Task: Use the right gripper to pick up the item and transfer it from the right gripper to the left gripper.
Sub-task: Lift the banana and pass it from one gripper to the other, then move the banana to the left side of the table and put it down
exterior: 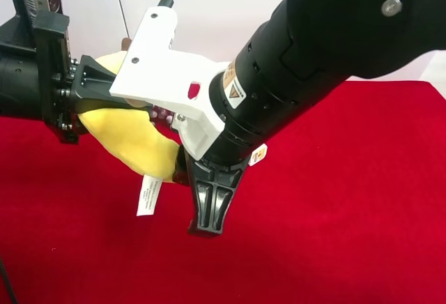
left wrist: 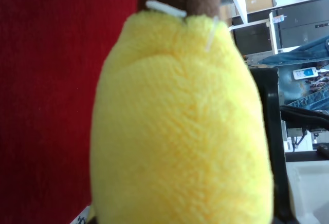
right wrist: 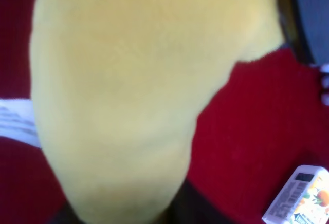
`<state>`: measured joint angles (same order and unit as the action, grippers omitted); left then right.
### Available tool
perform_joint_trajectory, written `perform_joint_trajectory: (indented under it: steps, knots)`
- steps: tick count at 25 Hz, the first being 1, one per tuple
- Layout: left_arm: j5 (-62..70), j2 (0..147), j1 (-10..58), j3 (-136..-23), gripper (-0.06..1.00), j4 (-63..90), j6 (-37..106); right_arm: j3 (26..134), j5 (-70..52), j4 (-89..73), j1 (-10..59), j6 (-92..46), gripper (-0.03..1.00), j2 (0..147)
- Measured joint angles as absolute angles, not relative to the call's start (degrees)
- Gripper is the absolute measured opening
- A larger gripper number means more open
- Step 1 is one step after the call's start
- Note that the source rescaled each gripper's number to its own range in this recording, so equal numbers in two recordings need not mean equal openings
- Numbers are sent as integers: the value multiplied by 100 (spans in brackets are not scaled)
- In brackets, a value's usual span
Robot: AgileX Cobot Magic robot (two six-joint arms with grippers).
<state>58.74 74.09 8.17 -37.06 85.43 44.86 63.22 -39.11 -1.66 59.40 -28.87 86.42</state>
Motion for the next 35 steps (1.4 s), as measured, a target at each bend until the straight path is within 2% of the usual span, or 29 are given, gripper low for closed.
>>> perform_joint_trajectory:
  steps: [3, 4, 7, 15, 23, 27, 35]
  knots:
    - [5943, 7409, 817, -3706, 1, 8556, 4486, 6322, -3879, -166, 5940, -2847, 76, 8642]
    - [5948, 7409, 817, -3706, 1, 8556, 4486, 6322, -3879, -166, 5940, -2835, 86, 8642]
    - [5959, 7409, 817, -3706, 1, 8556, 4486, 6322, -4008, -153, 5940, -2782, 97, 8624]
    - [5968, 7409, 817, -3706, 1, 8556, 4486, 6322, -5251, 342, 5940, -1840, 100, 7737]
    - [5973, 7409, 817, -3706, 1, 8556, 4486, 6322, -6699, 349, 5940, -736, 100, 6151]
    - [5974, 7409, 817, -3706, 1, 8551, 4486, 6271, -6903, 349, 5940, -344, 100, 5118]
    - [6015, 7409, 817, -3706, 1, 8551, 4486, 4631, -6989, 349, 5940, 0, 100, 2510]
